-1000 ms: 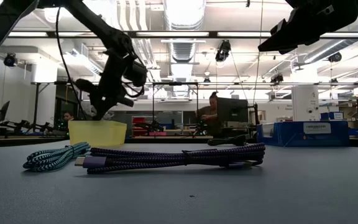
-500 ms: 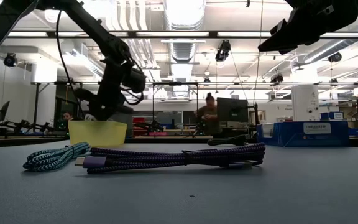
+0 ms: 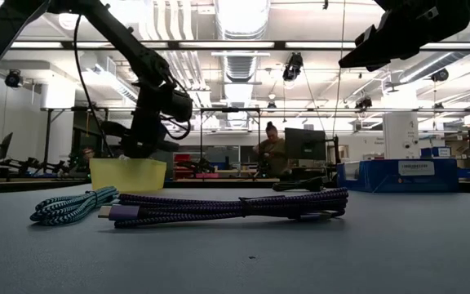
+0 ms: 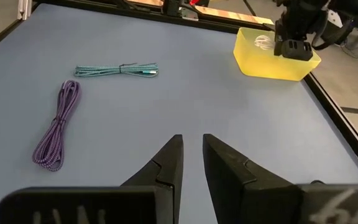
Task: Pick and place USB-C Cables
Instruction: Put the white charger cable into the yellow bin
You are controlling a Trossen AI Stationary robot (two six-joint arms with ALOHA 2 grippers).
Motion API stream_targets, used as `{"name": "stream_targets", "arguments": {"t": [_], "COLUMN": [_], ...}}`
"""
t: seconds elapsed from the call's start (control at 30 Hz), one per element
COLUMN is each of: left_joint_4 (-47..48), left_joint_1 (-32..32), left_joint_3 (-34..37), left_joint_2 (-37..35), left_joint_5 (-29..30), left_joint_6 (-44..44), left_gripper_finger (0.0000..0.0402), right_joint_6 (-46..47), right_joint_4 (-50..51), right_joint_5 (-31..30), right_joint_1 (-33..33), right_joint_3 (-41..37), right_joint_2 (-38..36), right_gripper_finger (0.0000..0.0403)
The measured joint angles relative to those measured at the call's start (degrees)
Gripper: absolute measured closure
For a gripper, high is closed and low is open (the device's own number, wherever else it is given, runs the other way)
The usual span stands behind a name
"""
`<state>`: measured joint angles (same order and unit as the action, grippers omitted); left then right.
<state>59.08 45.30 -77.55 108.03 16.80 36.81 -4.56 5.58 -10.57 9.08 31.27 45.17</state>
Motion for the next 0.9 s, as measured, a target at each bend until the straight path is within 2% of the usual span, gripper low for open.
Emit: {"name": "stream_targets", "arguments": {"t": [0.47,0.9], "left_joint_4": [-4.28,-6.28], "left_joint_1": [0.02,0.02], "left_joint_3": [6.48,6.87], "left_joint_2": [-0.25,-0.07], "left_joint_5": [-0.2,0.42], "left_joint_6": [0.38,0.37], "left_gripper_finger": [0.0377,0.0376], "right_joint_6": [0.0,0.01], "right_joint_4": [0.03,0.07], "right_joint_5": [0.0,0.0], "right_joint_1": [0.0,0.0], "right_joint_3": [0.0,0.0], "right_joint_2": [0.0,0.0], "right_gripper_finger": [0.0351,0.0351]}}
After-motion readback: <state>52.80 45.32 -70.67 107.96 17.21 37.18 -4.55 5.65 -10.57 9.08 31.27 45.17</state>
